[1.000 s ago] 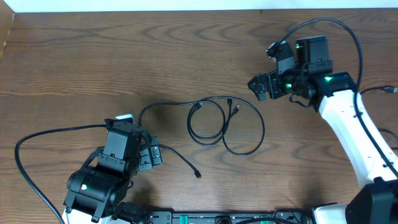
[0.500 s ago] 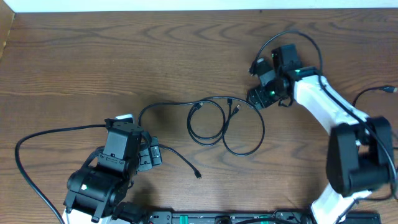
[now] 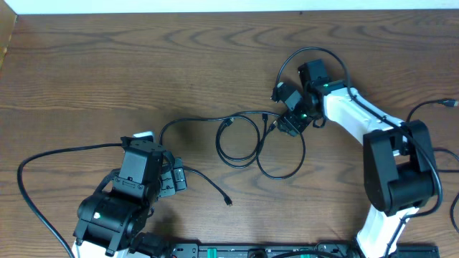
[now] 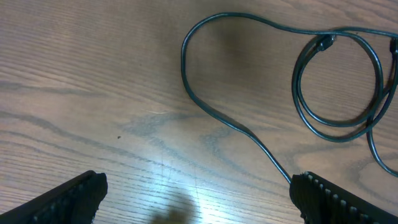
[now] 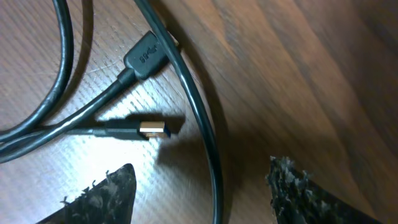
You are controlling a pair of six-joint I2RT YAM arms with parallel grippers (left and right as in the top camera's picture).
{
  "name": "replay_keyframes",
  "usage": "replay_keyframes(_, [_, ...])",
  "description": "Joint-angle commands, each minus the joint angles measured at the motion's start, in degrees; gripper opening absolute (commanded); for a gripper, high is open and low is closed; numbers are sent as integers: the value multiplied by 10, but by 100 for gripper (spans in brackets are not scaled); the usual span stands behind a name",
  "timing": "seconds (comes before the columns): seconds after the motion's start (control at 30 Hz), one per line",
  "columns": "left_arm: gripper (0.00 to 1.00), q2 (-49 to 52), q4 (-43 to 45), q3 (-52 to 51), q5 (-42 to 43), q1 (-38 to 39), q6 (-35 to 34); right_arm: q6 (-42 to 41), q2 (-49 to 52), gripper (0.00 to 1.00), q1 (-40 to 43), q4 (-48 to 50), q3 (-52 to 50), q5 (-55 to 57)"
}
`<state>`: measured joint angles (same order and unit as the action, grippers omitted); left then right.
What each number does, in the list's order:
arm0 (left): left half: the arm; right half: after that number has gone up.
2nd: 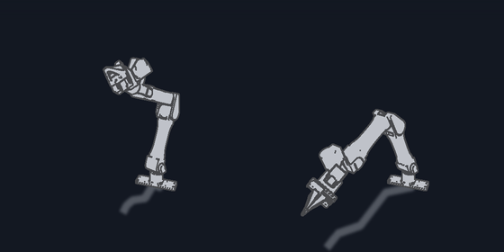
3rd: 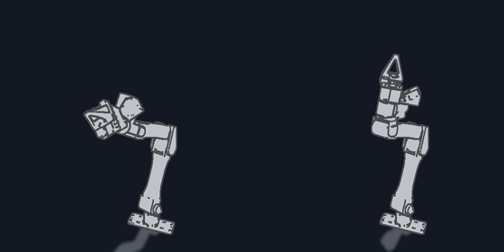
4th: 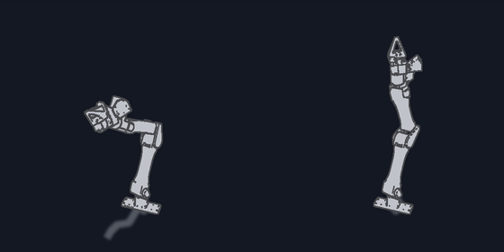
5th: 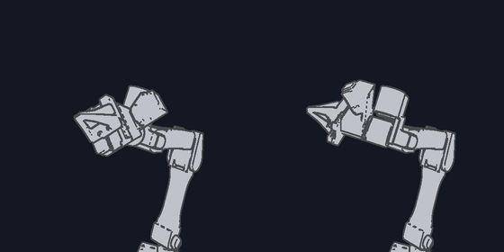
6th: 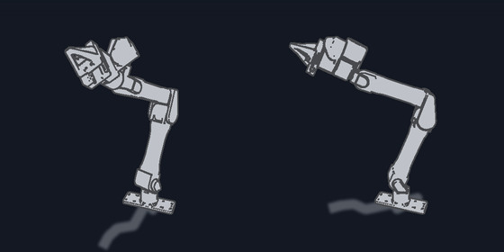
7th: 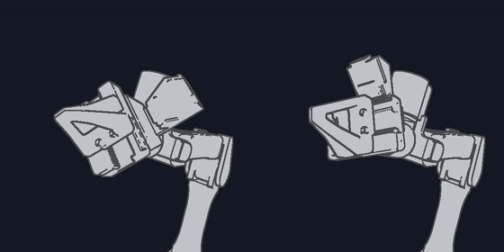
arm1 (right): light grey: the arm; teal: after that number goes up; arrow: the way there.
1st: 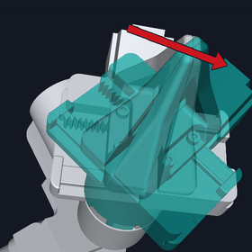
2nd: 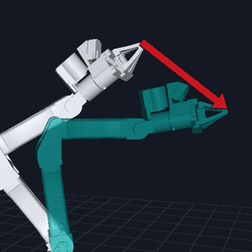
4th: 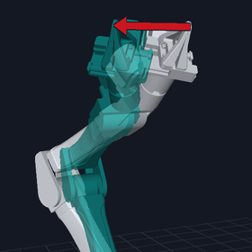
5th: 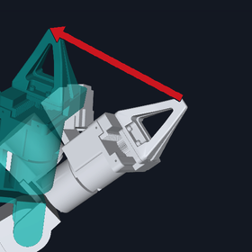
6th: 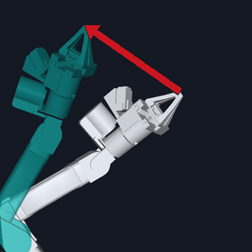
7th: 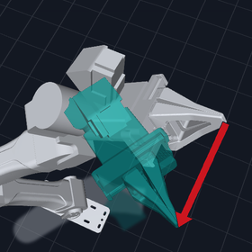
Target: Untangle cables
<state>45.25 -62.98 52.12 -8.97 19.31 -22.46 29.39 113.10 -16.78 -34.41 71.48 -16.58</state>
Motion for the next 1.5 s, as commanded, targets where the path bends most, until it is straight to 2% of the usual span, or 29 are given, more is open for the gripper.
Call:
replay_keyframes(0.0, [98, 0, -2, 10, -5, 0, 3, 31, 21, 63, -4, 7, 0, 16])
replay_keyframes(0.17, [98, 0, -2, 10, -5, 0, 3, 31, 30, 53, -4, 10, 0, 16])
replay_keyframes(0.23, [98, 0, -2, 10, -5, 0, 3, 31, 32, 46, -4, 10, 0, 16])
replay_keyframes(0.3, [98, 0, -2, 10, -5, 0, 3, 31, 32, 35, -4, 8, 0, 16])
replay_keyframes(0.33, [98, 0, -2, 10, -5, 0, 3, 31, 32, 24, -4, 8, 0, 16])
replay_keyframes(0.4, [98, 0, -2, 10, -5, 0, 3, 31, 32, 10, -4, 6, 0, 16])
replay_keyframes(0.47, [98, 0, -2, 10, -5, 0, 3, 30, 32, 1, -4, 3, 0, 16])
replay_keyframes(0.8, [98, 0, -2, 10, -5, 0, 3, 30, 25, 1, -4, -26, 0, 17])
replay_keyframes(0.93, [98, 0, -2, 10, -5, 0, 3, 30, -8, 1, -2, -29, 8, 28])
replay_keyframes(1.27, [98, 0, -2, 10, -5, 0, 3, 29, -194, 1, -1, -16, 44, 30])
replay_keyframes(1.37, [98, 0, -2, 10, -5, 0, 3, 18, -264, 1, -1, 21, 47, 33])
replay_keyframes(1.47, [98, 0, -2, 10, -5, 0, 3, -29, -330, 1, 0, 78, 47, 52])
